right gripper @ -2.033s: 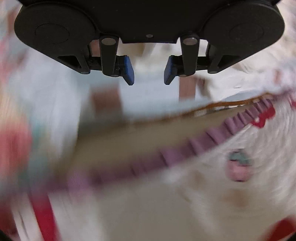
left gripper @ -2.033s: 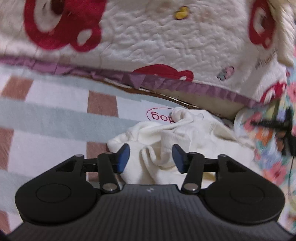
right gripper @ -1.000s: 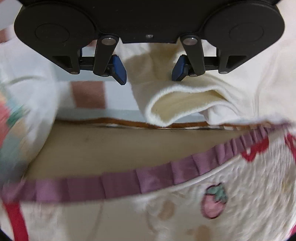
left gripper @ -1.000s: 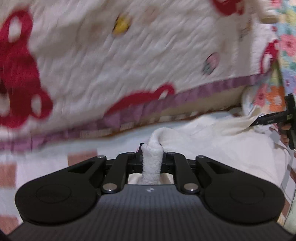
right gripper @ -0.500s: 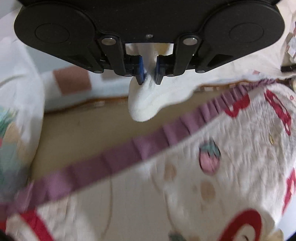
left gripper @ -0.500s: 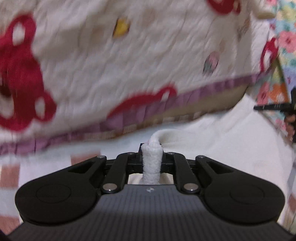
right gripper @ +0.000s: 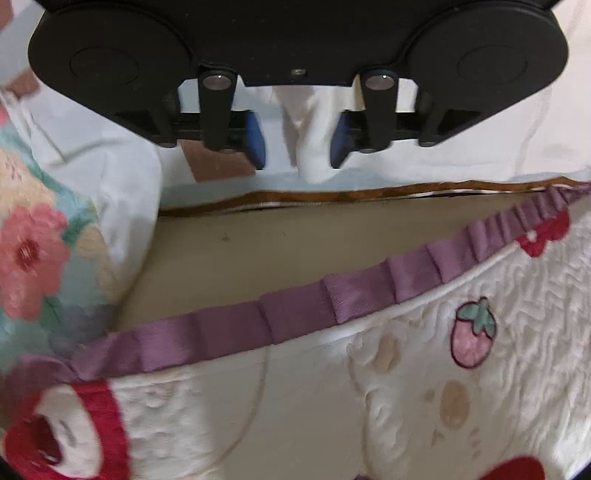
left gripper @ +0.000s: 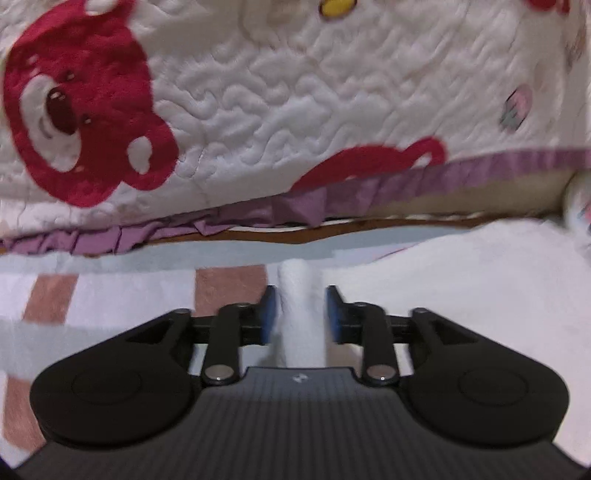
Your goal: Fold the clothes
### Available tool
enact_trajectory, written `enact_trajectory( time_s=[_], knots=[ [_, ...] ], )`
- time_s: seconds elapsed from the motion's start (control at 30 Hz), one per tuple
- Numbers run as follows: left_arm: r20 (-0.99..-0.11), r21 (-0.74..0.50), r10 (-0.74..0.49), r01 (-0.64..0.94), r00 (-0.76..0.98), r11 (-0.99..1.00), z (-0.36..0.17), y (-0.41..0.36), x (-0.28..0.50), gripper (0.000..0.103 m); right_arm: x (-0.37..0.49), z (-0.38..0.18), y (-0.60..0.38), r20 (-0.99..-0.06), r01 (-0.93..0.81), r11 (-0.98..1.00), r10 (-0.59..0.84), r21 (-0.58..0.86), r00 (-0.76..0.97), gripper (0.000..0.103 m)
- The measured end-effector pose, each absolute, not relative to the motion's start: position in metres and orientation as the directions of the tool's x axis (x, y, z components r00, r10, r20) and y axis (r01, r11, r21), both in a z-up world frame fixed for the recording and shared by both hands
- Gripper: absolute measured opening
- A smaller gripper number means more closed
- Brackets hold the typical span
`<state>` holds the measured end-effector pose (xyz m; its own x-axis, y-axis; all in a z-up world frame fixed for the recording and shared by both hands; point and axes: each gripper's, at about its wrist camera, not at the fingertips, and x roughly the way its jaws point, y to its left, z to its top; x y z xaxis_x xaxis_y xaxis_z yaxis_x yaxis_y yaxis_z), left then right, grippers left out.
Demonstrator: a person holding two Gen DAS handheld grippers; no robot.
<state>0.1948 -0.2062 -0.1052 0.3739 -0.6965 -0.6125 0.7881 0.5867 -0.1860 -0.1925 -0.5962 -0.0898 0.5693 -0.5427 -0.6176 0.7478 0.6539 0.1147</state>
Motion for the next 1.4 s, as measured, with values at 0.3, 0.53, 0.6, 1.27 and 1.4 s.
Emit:
enact_trajectory(
  time_s=[0.3, 0.53, 0.6, 1.27, 1.4],
  knots=[
    [-0.584, -0.521, -0.794, 0.673, 0.167, 0.525, -0.117, -0.122, 0.152, 0.052, -0.324, -0.11, -0.534, -0.629, 0.723, 0.565, -0.405, 0.398, 0.663, 0.047],
    [-0.627, -0.549, -0.777, 0.674, 0.06, 0.494, -0.119, -0.097, 0.131, 0.063, -0.358, -0.121, -0.513, -0.611, 0.661, 0.547, -0.307, 0.514, 0.729, 0.028],
    [-0.628, -0.59, -0.778, 0.631, 0.033, 0.503, -0.122, -0.084, 0.13, 0.063, -0.364, -0.112, -0.506, -0.489, 0.526, 0.591, -0.24, 0.612, 0.839, 0.006],
    [-0.593, -0.548, -0.805, 0.733, -0.002, 0.402, -0.128, -0.088, 0.091, 0.063, -0.402, -0.126, -0.501, -0.679, 0.796, 0.426, -0.429, 0.43, 0.596, 0.015],
    [-0.606, -0.461, -0.794, 0.788, 0.058, 0.409, -0.13, -0.103, 0.088, 0.06, -0.398, -0.137, -0.496, -0.654, 0.783, 0.327, -0.432, 0.529, 0.622, 0.066]
  ],
)
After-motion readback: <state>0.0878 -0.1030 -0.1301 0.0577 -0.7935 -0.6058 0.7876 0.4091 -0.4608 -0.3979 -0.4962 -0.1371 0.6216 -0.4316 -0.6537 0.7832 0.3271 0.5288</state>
